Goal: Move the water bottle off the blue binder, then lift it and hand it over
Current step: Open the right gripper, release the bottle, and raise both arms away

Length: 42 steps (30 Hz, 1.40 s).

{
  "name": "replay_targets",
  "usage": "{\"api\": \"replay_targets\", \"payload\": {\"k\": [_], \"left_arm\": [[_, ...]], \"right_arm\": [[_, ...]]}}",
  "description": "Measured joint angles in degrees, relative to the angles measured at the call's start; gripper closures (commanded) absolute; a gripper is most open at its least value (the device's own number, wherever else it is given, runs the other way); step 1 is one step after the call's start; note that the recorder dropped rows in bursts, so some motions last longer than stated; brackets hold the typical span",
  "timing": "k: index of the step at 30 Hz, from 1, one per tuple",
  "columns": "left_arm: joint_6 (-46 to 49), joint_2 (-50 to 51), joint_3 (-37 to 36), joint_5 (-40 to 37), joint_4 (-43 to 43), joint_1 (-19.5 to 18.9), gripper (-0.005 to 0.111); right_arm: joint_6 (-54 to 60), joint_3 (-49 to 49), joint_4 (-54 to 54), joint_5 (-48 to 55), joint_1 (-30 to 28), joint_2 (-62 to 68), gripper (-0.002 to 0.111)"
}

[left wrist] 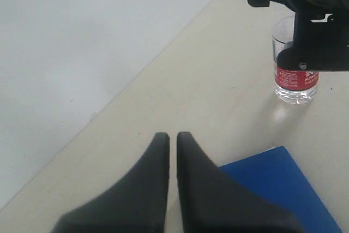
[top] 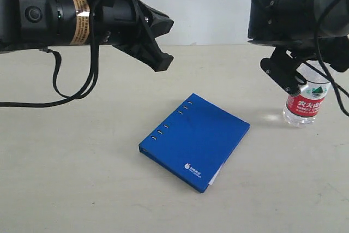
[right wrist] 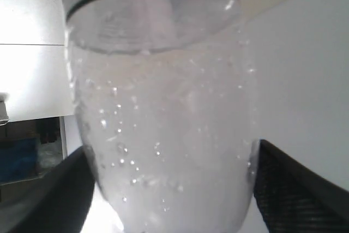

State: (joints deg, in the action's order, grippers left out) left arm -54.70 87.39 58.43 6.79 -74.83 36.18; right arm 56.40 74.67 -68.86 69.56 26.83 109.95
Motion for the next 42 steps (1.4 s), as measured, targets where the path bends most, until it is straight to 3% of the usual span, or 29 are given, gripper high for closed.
{"api": "replay_targets", "payload": {"k": [19,38,40,42], "left_arm": [[0.0,0.0,0.0,1.0,0.0,-0.2,0.102],[0.0,0.0,0.0,-0.1,0.0,-0.2,0.102],[0.0,-0.3,-0.7,-1.7,0.0,-0.2,0.102],[0.0,-1.8,-2.0,-2.3,0.0,-0.2,0.102]], "right_arm": [[2.1,0.0,-0.2,0.0,-0.1,-4.7,0.038],[-1.1,0.0,-1.6,0.1,-0.1,-19.1,0.038],[-2.7,0.0,-1.0,0.1,-0.1,-22.6,0.040],[-4.3,0.0,2.3,-0.1,-0.1,-26.7,0.055]]}}
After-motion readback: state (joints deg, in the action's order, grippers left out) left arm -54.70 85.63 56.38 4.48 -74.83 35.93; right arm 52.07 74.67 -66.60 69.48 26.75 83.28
